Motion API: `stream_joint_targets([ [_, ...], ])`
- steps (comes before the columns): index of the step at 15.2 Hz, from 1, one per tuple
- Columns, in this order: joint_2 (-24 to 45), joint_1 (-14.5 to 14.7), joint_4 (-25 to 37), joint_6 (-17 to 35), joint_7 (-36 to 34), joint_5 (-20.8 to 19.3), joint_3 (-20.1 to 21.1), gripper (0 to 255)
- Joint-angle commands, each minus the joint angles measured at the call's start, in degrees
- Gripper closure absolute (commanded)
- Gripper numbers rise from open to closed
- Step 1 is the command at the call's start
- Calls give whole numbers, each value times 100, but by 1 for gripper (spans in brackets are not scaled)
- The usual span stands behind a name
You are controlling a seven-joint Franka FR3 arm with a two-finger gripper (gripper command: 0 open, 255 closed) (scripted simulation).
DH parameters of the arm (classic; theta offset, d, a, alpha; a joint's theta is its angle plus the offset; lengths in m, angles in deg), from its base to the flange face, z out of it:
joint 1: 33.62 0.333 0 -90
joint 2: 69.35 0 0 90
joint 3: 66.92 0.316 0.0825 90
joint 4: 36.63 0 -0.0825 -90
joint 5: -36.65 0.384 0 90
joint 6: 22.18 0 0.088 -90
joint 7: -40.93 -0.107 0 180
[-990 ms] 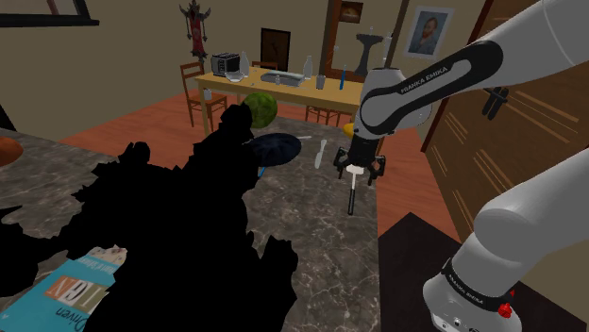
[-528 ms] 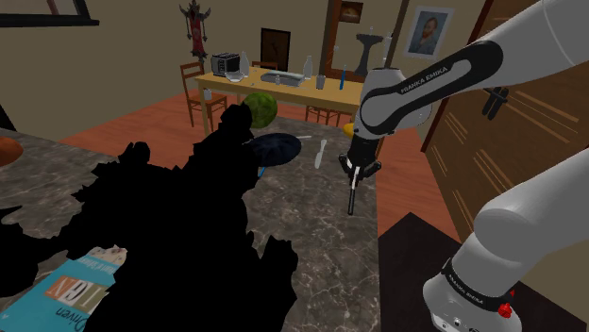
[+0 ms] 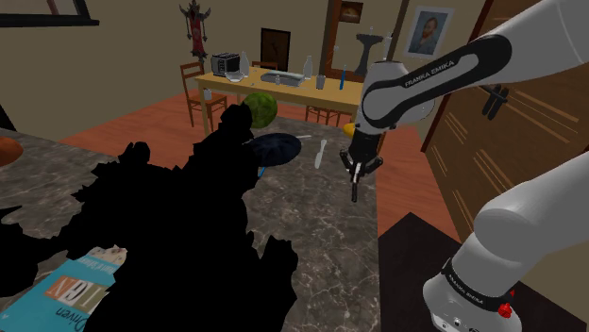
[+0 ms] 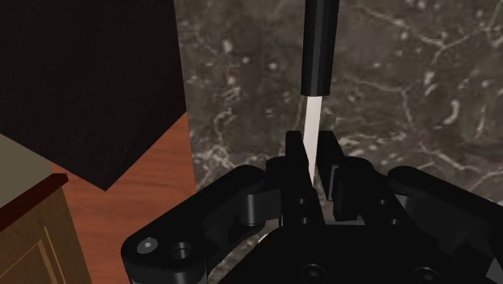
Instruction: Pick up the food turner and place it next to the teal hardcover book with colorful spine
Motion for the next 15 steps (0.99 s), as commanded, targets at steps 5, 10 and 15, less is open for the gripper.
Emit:
stream_joint_targets([
  [5, -298, -6, 266, -565, -24, -29, -39, 255],
  [10, -502, -12, 515, -1017, -42, -55, -73, 255],
  [15, -658, -19, 789, -1447, -62, -81, -105, 255],
])
